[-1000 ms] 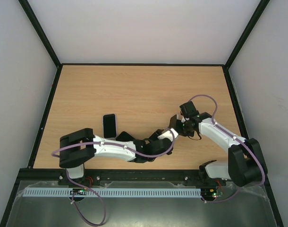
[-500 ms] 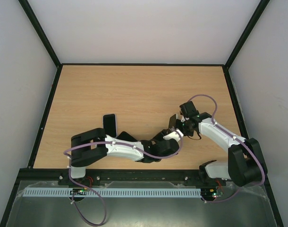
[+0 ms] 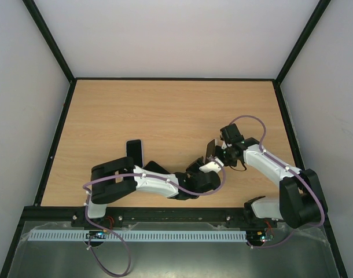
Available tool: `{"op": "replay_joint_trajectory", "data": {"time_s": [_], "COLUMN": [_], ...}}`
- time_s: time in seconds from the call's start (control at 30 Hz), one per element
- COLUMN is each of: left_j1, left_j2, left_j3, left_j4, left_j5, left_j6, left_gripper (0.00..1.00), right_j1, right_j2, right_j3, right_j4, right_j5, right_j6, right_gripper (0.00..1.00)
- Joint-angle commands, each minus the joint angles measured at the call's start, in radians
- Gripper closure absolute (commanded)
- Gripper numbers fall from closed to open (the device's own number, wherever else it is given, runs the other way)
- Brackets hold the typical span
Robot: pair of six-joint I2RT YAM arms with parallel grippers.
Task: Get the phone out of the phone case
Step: Remove the phone case from the phone.
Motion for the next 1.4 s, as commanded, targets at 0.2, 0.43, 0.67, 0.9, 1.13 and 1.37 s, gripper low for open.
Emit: {"op": "replay_joint_trajectory", "data": {"time_s": [0.2, 0.43, 0.67, 0.9, 1.13, 1.37], "left_j1": [-0.012, -0.011, -0.008, 0.006, 0.044, 0.055], "left_j2": [-0.075, -0.009, 0.039, 0.069, 0.059, 0.04], "left_j3": [-0.034, 0.009, 0.054, 0.068, 0.006, -0.043], "left_j4": [0.039, 0.02, -0.057, -0.115, -0.058, -0.011], "left_j5": [0.022, 0.041, -0.012, -0.121, -0.123, -0.196], "left_j6": [-0.089, -0.08, -0.084, -0.13, -0.157, -0.128], "left_gripper": [0.52, 0.54, 0.58, 0.54, 0.54, 0.63], "right_j1": [0.003, 0.0, -0.003, -0.003, -0.003, -0.003], "right_j2": [-0.011, -0.009, -0.029, -0.016, -0.025, -0.037], "right_j3": [-0.002, -0.001, -0.016, -0.009, -0.005, -0.014], "right_j4": [0.079, 0.077, 0.08, 0.07, 0.06, 0.06], "right_j5": [-0.002, -0.019, -0.018, -0.051, -0.143, -0.248], "right_j6": [0.002, 0.004, 0.0, -0.006, -0.019, -0.021], "right_gripper": [0.98, 0.98, 0.98, 0.98, 0.98, 0.98]}}
